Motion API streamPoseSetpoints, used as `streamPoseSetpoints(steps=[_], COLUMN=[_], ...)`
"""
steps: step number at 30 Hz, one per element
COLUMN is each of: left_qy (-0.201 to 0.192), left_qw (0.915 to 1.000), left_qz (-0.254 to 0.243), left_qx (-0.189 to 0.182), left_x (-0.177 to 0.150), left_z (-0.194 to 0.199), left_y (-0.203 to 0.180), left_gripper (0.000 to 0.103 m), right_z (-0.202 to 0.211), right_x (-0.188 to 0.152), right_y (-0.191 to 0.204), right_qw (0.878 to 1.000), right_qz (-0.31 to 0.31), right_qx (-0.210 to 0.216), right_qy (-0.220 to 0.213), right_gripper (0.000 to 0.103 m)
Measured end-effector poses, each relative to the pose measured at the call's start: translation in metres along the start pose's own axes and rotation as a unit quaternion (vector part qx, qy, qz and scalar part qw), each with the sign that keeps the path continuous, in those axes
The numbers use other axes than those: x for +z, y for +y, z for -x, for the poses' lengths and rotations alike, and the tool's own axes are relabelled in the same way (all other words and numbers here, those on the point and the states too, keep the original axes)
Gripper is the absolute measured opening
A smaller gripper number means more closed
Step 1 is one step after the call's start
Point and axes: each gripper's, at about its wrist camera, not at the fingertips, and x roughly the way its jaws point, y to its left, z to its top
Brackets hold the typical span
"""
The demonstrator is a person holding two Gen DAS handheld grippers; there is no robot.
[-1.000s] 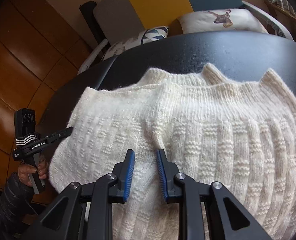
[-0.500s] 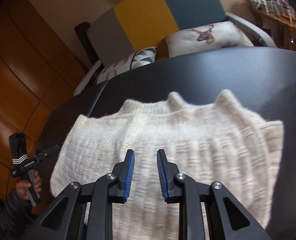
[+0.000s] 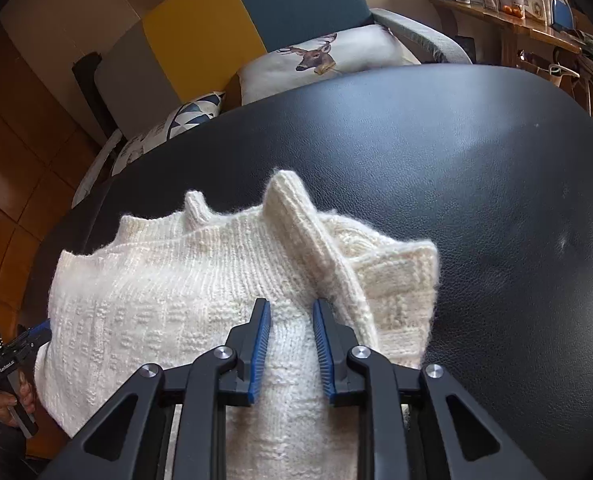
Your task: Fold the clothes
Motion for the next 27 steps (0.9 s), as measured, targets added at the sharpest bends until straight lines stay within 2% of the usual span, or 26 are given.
streamPoseSetpoints(steps=[3,5,7,8,9,11,13,17,20,23,25,26,27], left_qy=[-0.018,-0.016,-0.005,0.002,0.006,0.020,0.038,0.050,0.041,0.020,0.012,0.014,0.017], left_qw=[0.9995,0.9985,0.9962,0.9947,0.9936,0.9909,0.9879,0.9846,0.9802,0.9837,0.9820,0.9806,0.9792], left_qz=[0.022,0.053,0.085,0.099,0.108,0.122,0.134,0.152,0.175,0.158,0.156,0.157,0.157], left_qx=[0.012,0.007,-0.015,-0.027,-0.034,-0.053,-0.068,-0.072,-0.083,-0.084,-0.105,-0.116,-0.127], left_x=[0.005,0.005,0.004,0.004,0.004,0.004,0.004,0.005,0.004,0.005,0.005,0.005,0.004], left_z=[0.015,0.020,0.020,0.019,0.018,0.010,-0.001,-0.019,-0.028,-0.030,-0.030,-0.031,-0.031], left_y=[0.016,0.035,0.049,0.055,0.058,0.062,0.065,0.070,0.074,0.069,0.069,0.069,0.069], left_gripper=[0.052,0.052,0.052,0.057,0.062,0.063,0.063,0.063,0.062,0.062,0.062,0.060,0.053], right_z=[0.014,0.017,0.013,0.010,0.005,-0.012,-0.021,-0.022,-0.022,-0.021,-0.021,-0.021,-0.021], right_x=[-0.003,-0.010,-0.016,-0.020,-0.024,-0.032,-0.040,-0.045,-0.043,-0.043,-0.044,-0.044,-0.044], right_y=[0.022,0.042,0.059,0.067,0.074,0.083,0.084,0.080,0.075,0.078,0.080,0.080,0.079], right_qw=[0.999,0.998,0.997,0.996,0.996,0.996,0.996,0.996,0.996,0.996,0.996,0.996,0.996], right_qz=[0.023,0.042,0.052,0.056,0.062,0.062,0.055,0.031,0.022,0.030,0.036,0.035,0.034], right_qx=[0.026,0.044,0.063,0.069,0.069,0.061,0.062,0.079,0.087,0.079,0.073,0.074,0.075], right_qy=[-0.017,-0.022,-0.012,-0.007,0.000,0.026,0.028,0.019,0.020,0.021,0.018,0.018,0.017], right_gripper=[0.022,0.022,0.022,0.022,0.022,0.022,0.023,0.024,0.024,0.024,0.025,0.025,0.025])
